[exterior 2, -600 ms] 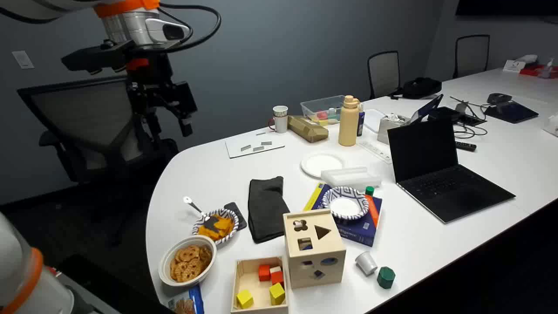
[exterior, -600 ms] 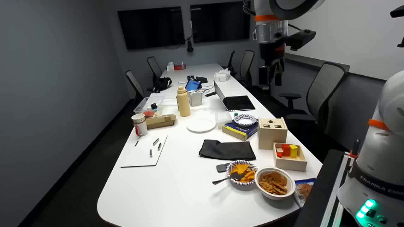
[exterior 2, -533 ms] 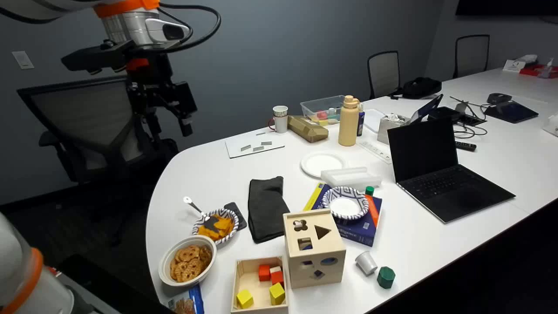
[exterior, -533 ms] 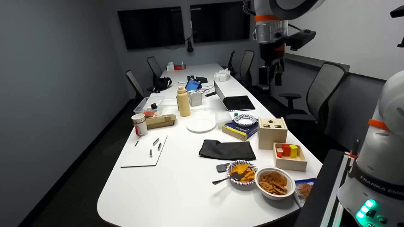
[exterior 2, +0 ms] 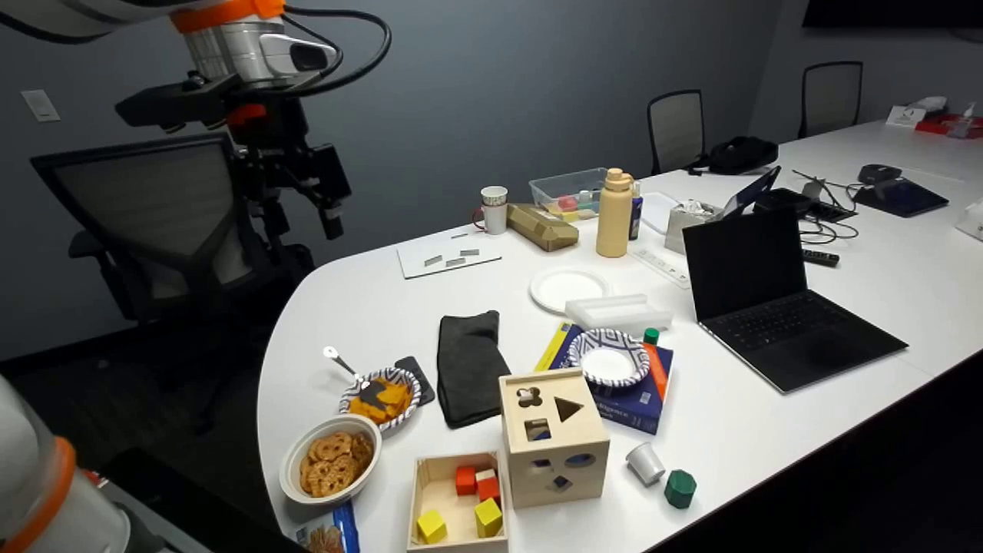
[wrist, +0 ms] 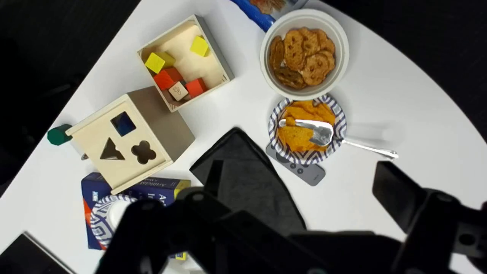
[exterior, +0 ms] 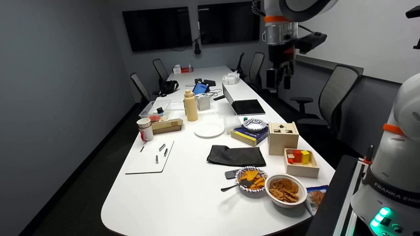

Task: Fold the black napkin

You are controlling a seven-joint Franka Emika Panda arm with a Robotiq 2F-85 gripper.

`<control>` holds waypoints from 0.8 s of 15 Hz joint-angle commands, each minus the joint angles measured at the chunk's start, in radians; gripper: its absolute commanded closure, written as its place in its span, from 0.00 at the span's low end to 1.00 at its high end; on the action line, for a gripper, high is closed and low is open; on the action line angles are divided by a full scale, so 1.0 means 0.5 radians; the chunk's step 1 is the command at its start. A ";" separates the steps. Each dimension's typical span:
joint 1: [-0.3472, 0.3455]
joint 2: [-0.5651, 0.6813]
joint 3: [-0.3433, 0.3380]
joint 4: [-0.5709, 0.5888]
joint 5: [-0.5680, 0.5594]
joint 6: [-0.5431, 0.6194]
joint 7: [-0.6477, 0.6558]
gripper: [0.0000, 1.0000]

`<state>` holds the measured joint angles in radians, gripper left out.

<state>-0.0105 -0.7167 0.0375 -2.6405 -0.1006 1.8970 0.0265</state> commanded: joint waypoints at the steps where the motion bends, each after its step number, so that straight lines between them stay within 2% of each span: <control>1: -0.043 0.243 -0.103 0.018 0.110 0.401 0.097 0.00; 7: -0.069 0.918 -0.259 0.133 0.410 1.230 0.129 0.00; 9: -0.057 1.177 -0.294 0.219 0.554 1.411 0.118 0.00; 12: -0.063 1.512 -0.308 0.368 0.795 1.530 0.099 0.00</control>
<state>-0.0469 -0.1357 -0.1063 -2.5621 0.1917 2.6188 0.0829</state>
